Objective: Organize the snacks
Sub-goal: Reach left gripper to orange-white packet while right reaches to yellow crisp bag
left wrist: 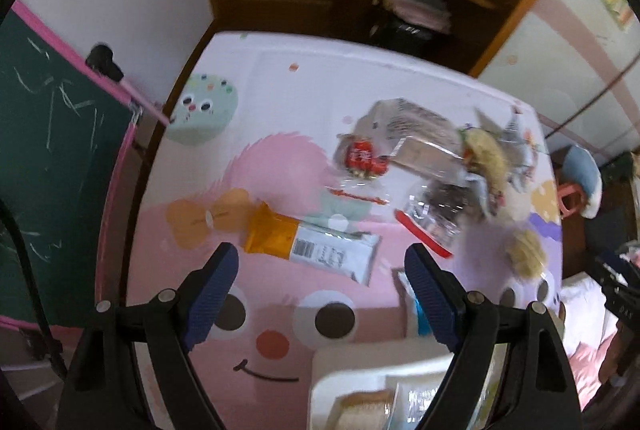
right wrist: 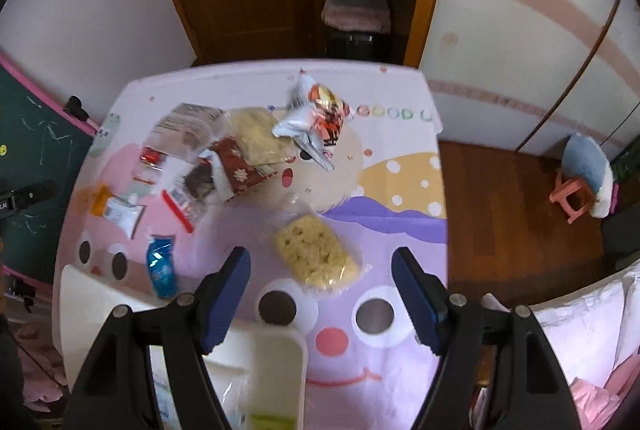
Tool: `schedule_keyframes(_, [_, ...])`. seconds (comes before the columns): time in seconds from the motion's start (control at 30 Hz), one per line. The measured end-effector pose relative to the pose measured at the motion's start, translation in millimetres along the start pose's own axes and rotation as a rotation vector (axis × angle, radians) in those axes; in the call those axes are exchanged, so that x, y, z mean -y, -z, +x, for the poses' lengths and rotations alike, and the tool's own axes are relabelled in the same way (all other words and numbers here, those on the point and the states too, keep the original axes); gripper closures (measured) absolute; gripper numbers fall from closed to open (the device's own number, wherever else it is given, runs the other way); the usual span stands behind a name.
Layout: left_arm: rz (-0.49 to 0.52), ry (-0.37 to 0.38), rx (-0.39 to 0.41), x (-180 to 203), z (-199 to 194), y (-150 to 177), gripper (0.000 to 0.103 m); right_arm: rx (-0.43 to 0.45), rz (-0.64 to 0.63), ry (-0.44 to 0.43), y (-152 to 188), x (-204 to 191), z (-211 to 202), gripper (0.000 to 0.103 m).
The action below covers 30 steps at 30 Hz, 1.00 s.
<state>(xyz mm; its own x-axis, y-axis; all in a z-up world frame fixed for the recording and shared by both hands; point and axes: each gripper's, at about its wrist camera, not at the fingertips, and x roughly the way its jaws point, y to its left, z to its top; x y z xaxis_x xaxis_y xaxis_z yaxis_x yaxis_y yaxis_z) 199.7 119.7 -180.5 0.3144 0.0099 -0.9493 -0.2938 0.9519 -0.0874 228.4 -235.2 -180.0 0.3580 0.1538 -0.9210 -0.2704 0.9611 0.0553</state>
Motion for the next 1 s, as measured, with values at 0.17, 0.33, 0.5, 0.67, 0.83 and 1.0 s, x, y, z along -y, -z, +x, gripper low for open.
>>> schedule_keyframes(0.17, [-0.086, -0.032, -0.098, -9, 41, -13, 0.019, -0.074, -0.040, -0.034, -13, 1, 38, 0.030])
schedule_keyframes(0.33, [-0.194, -0.038, -0.204, -23, 70, -14, 0.019, -0.122, -0.148, -0.039, -17, -6, 64, 0.030])
schedule_keyframes(0.5, [-0.343, -0.028, -0.296, -44, 95, -7, 0.019, -0.176, -0.253, -0.030, -13, -18, 82, 0.030])
schedule_keyframes(0.67, [-0.426, -0.032, -0.343, -54, 113, -2, 0.019, -0.214, -0.362, 0.015, -4, -36, 100, 0.030])
schedule_keyframes(0.83, [-0.484, -0.012, -0.386, -54, 129, 3, 0.021, -0.233, -0.432, 0.076, 2, -48, 114, 0.030])
schedule_keyframes(1.0, [-0.483, -0.017, -0.410, -45, 142, 1, 0.026, -0.256, -0.456, 0.102, 4, -55, 121, 0.030])
